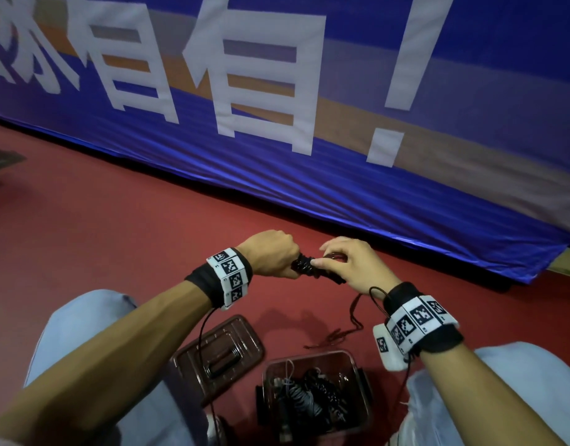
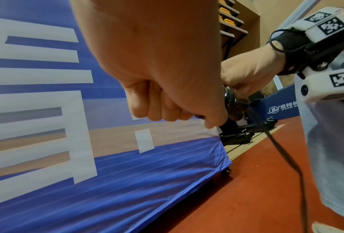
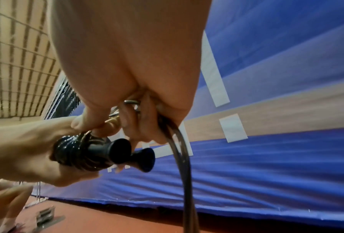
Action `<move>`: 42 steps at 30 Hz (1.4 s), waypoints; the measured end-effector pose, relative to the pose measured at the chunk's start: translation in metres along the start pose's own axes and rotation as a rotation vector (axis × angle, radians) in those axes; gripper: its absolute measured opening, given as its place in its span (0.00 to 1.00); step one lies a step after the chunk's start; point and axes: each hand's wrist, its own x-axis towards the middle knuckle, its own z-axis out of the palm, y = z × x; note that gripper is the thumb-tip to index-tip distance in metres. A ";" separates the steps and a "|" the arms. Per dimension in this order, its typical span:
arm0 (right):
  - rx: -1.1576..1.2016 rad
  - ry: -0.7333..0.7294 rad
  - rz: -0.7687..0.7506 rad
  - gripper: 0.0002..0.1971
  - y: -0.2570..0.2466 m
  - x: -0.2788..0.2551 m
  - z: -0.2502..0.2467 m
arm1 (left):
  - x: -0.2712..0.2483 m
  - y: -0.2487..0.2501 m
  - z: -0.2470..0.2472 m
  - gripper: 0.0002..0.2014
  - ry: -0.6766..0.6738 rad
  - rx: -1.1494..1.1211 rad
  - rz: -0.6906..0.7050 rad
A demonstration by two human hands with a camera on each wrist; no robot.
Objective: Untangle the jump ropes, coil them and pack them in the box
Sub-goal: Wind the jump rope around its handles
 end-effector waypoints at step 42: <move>1.416 -0.135 0.358 0.29 -0.040 0.006 0.026 | -0.013 0.016 -0.024 0.08 0.423 -0.465 -0.560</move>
